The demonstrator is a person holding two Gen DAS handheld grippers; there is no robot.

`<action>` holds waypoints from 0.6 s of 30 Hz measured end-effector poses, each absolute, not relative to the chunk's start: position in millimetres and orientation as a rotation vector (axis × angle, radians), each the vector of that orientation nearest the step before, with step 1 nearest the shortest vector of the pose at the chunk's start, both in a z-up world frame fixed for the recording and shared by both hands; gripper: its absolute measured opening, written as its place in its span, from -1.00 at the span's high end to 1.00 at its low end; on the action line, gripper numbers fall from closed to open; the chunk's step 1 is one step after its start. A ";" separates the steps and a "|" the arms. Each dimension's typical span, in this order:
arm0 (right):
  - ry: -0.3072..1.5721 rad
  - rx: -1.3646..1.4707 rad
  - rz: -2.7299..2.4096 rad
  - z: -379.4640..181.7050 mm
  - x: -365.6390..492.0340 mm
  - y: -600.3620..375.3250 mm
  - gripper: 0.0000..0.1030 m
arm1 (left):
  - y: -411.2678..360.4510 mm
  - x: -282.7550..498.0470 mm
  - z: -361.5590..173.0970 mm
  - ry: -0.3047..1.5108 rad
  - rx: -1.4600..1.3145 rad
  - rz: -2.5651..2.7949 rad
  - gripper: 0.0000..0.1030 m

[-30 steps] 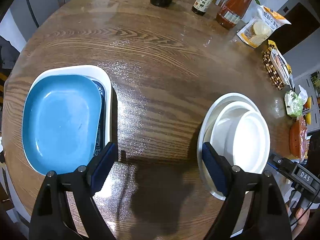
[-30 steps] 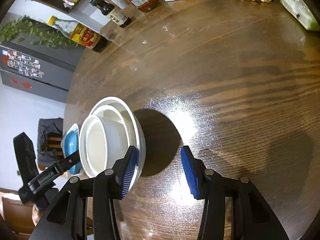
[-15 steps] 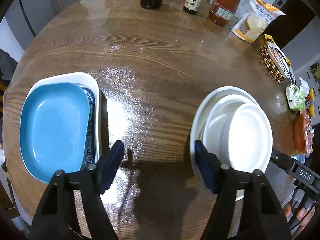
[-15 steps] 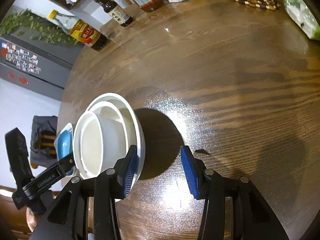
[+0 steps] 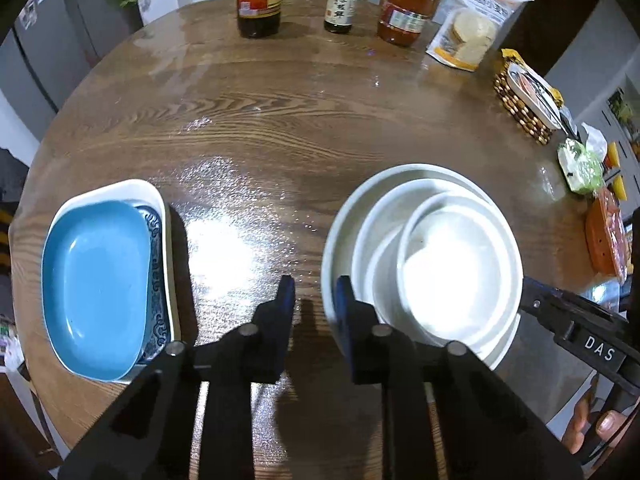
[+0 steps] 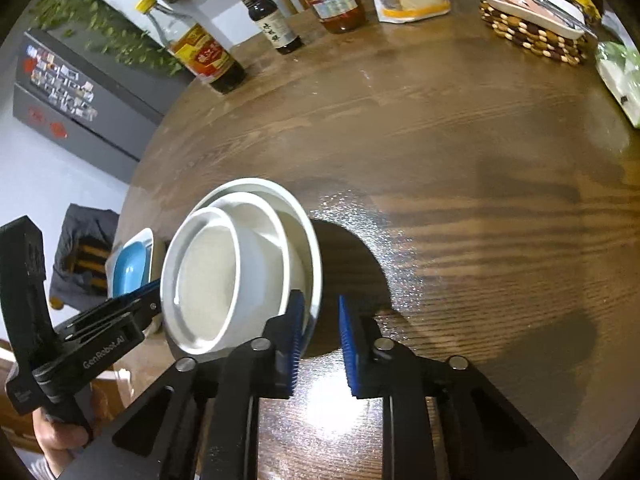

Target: Organize plates and bowls

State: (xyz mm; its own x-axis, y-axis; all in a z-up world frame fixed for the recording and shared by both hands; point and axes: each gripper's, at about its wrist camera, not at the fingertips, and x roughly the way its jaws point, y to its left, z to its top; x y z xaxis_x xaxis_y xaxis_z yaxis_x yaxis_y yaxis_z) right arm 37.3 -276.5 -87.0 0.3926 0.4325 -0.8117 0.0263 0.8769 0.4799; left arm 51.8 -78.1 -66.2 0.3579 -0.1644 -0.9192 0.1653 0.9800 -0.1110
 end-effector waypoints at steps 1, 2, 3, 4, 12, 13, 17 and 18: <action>1.150 0.461 0.271 -87.0 37.6 -276.4 0.66 | -79.8 52.0 -66.3 1.187 -0.001 -0.226 0.88; 1.151 0.465 0.273 -86.9 38.1 -276.2 0.69 | -81.5 51.4 -66.0 1.186 0.007 -0.230 0.93; 1.149 0.465 0.273 -86.8 38.3 -275.6 0.72 | -82.1 50.5 -65.4 1.181 0.017 -0.227 0.93; 1.147 0.464 0.271 -86.4 38.4 -274.6 0.75 | -84.1 50.8 -64.9 1.173 0.026 -0.224 0.93; 1.126 0.482 0.243 -86.0 36.1 -275.6 0.75 | -85.4 53.9 -65.0 1.165 0.035 -0.225 0.93; 1.123 0.484 0.237 -85.8 35.7 -275.2 0.75 | -86.3 54.3 -65.1 1.162 0.038 -0.224 0.93; 1.108 0.505 0.217 -85.5 33.4 -277.7 0.75 | -92.9 56.6 -65.7 1.149 0.065 -0.217 0.92; 1.105 0.512 0.210 -85.9 33.2 -279.2 0.75 | -94.4 57.4 -65.5 1.146 0.072 -0.221 0.92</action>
State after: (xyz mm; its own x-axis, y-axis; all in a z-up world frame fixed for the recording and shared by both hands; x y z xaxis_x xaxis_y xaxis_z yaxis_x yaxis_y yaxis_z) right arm 33.2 -279.2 -85.9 0.4437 0.4093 -0.7972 0.0884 0.8653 0.4934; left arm 57.4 -94.4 -65.5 0.3929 -0.1368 -0.9094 0.2107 0.9760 -0.0558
